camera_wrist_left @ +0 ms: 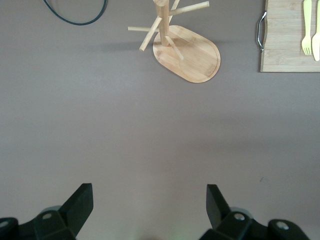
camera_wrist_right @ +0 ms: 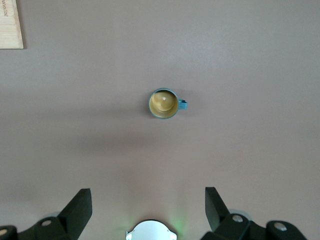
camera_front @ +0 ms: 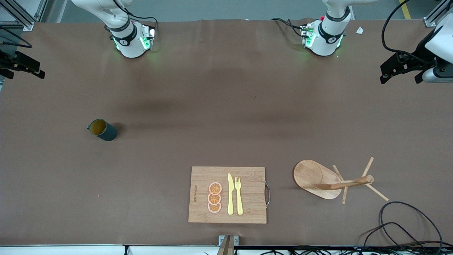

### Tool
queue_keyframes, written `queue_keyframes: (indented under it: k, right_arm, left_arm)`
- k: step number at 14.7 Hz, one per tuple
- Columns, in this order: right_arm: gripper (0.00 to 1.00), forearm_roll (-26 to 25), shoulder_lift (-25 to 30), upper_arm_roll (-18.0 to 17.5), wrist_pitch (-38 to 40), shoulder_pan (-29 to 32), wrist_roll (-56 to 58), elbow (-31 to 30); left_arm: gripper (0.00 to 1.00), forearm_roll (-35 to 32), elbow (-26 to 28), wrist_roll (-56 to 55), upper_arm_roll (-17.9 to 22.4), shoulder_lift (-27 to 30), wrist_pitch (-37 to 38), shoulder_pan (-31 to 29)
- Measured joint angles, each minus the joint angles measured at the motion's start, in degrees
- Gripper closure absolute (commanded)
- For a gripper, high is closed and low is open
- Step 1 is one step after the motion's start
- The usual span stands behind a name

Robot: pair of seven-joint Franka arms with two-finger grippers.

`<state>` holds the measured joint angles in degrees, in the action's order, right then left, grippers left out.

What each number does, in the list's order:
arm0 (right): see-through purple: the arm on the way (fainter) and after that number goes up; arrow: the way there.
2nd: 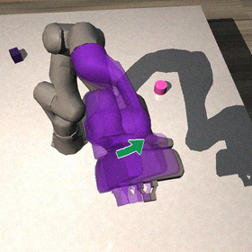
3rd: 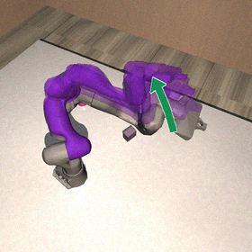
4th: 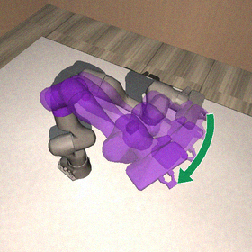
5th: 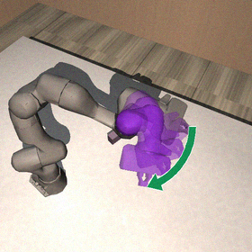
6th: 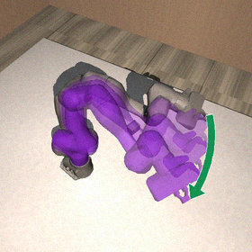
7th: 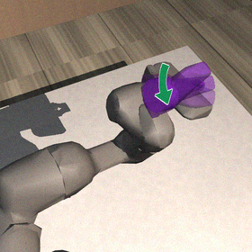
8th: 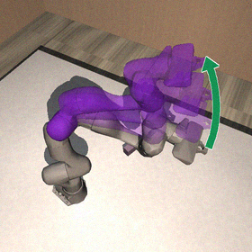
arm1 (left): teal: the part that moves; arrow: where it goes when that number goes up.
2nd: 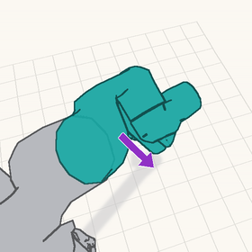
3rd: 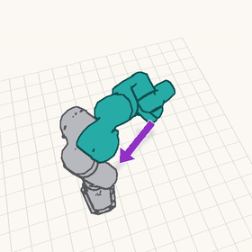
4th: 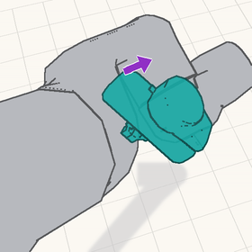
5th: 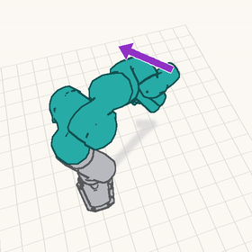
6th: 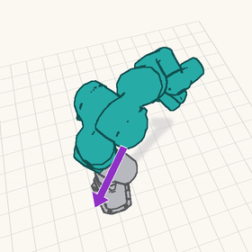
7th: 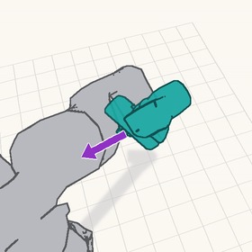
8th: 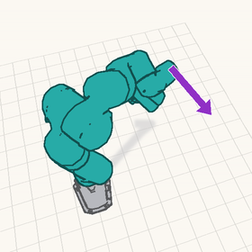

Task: Pass cup and hang on rack

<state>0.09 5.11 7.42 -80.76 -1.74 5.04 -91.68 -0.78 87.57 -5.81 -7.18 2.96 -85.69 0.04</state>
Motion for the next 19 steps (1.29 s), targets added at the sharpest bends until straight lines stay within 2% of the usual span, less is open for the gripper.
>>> queue_keyframes:
  k: [19]
  right_arm:
    - [0.00, 0.0, -0.3, 0.2, 0.0, 0.0, 0.0, 0.2]
  left_arm:
    - [0.00, 0.0, 1.1, 0.0, 0.0, -0.3, 0.0, 0.0]
